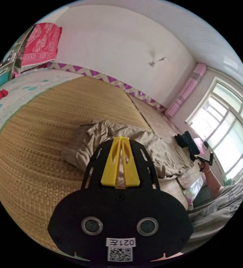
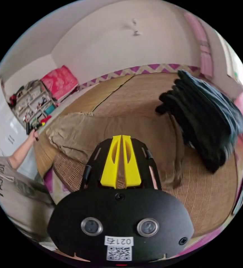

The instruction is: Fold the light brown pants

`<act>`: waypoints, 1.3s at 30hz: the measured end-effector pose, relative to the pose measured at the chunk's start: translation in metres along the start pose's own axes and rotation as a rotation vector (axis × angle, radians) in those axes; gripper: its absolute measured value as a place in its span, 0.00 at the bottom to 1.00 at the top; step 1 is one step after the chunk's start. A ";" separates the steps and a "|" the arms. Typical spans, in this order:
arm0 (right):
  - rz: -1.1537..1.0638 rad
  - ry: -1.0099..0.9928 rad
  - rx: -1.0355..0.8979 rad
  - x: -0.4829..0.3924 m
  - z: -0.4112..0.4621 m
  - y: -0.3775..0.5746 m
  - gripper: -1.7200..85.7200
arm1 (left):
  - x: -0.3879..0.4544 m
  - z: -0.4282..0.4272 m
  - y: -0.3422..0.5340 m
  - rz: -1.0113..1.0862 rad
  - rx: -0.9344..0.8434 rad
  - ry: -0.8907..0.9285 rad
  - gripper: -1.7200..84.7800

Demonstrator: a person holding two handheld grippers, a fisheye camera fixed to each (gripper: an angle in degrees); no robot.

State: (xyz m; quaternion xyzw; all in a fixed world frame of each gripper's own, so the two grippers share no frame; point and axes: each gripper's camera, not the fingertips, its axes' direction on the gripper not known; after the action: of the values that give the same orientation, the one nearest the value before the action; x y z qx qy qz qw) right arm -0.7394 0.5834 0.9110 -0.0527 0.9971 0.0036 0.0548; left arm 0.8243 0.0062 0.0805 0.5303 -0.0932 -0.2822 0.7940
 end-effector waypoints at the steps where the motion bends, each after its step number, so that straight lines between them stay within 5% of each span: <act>1: -0.080 0.001 -0.023 -0.020 0.018 -0.023 0.05 | 0.009 0.004 -0.006 0.038 -0.005 0.011 0.01; 9: -0.551 0.073 -0.240 -0.107 0.147 -0.165 0.11 | 0.131 0.144 -0.086 0.548 -0.310 -0.099 0.09; 17: -0.767 0.109 -0.518 -0.120 0.255 -0.231 0.12 | 0.148 0.219 -0.140 0.612 -0.377 -0.084 0.13; 21: -0.747 0.007 -0.585 -0.110 0.272 -0.252 0.03 | 0.159 0.241 -0.150 0.631 -0.412 -0.084 0.13; 35: -0.767 -0.207 -0.239 -0.119 0.081 -0.238 0.01 | 0.191 0.258 -0.188 0.748 -0.491 -0.023 0.14; 39: -0.799 -0.165 -0.217 -0.128 0.049 -0.224 0.01 | 0.189 0.264 -0.199 0.765 -0.673 0.056 0.04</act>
State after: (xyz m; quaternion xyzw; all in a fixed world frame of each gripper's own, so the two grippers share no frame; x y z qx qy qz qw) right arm -0.5837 0.3751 0.8764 -0.4400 0.8844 0.0912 0.1258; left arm 0.7920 -0.3606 -0.0155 0.1802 -0.1635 0.0286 0.9695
